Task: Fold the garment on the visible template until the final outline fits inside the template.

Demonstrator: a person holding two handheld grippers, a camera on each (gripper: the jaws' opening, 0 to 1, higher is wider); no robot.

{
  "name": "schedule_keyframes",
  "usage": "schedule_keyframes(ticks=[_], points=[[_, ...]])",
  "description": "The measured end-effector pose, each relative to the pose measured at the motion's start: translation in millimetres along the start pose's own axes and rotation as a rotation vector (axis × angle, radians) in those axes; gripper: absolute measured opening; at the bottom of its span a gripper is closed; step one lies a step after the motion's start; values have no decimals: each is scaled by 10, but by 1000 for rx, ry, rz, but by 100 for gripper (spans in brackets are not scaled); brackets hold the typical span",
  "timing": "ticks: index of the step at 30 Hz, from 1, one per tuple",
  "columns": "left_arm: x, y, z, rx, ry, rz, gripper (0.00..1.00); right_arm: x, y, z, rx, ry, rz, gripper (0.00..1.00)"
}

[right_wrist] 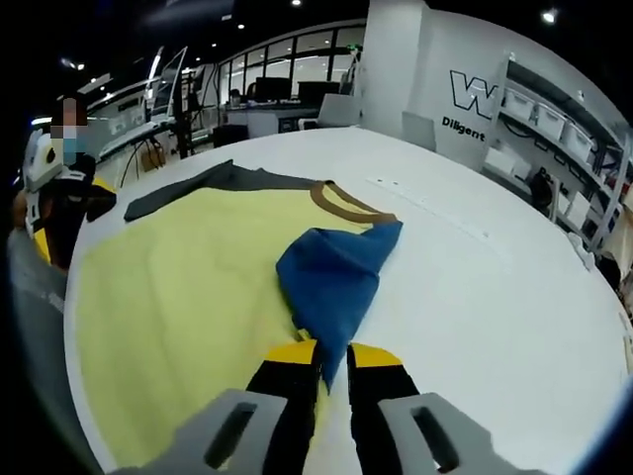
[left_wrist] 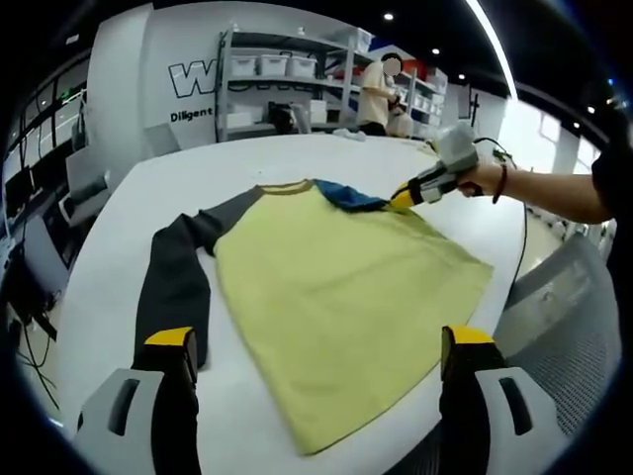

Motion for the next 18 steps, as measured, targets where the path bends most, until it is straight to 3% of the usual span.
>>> schedule_keyframes(ticks=[8, 16, 18], points=[[-3, -4, 4, -3, 0, -4, 97, -10, -32, -14, 1, 13, 2, 0], [12, 11, 1, 1, 5, 5, 97, -127, -158, -143, 23, 55, -52, 0], [13, 14, -2, 1, 7, 7, 97, -134, -183, -154, 72, 48, -71, 0]])
Point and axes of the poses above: the point that each gripper's makers call its tool centre point, and the gripper's own axes: x roughly forward along the fingers, z roughly to its left, y roughly out of its underside, the point moved 3 cm from there along -x, roughly backward along the fingers, and after that the axes turned 1 degree about z, right-handed, at the moved point
